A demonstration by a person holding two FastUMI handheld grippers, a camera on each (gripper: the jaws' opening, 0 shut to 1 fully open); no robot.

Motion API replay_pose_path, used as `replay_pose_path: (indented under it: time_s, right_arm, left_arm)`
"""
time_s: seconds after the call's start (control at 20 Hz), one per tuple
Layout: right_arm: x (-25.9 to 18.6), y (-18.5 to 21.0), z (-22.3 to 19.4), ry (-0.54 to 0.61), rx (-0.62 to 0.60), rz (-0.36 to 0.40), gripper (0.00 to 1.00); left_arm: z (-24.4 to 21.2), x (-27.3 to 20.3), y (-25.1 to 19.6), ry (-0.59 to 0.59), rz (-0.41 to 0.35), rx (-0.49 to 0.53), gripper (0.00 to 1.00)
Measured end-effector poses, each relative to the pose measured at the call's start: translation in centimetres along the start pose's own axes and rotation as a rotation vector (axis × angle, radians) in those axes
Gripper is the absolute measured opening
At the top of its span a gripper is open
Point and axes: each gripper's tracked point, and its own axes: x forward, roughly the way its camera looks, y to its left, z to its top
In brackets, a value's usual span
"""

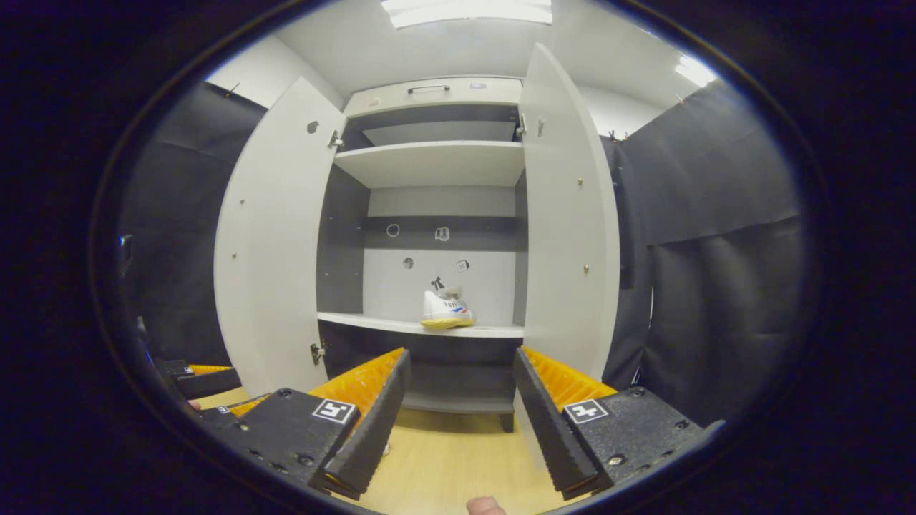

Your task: Grab one shoe with the right hand and put it into the shoe cabinet, grab the other shoe with the left hand and put it into the shoe cabinet; then close the right door with the right hand and the left door with the left hand.

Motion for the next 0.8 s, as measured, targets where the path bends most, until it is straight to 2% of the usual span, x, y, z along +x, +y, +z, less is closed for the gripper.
replay_pose_path:
  time_s: [0.15,0.3,0.5,0.8]
  right_arm:
    - [-0.8,0.0,-0.4,-0.011,0.011,0.014,0.94]
    - [-1.3,0.3,-1.9,0.027,0.019,0.044,0.95]
    - [-1.6,-0.5,-3.6,0.067,0.019,0.036,0.94]
    - [-1.4,-1.6,-5.5,0.109,0.010,0.023,0.95]
  left_arm:
    - [-2.1,0.2,-0.8,0.049,-0.027,0.007,0.96]
    - [-5.6,0.7,-1.3,0.132,-0.042,0.022,0.97]
    - [-10.7,1.6,-1.2,0.246,-0.044,0.051,0.97]
    - [-17.0,3.1,-1.1,0.412,-0.064,-0.021,0.98]
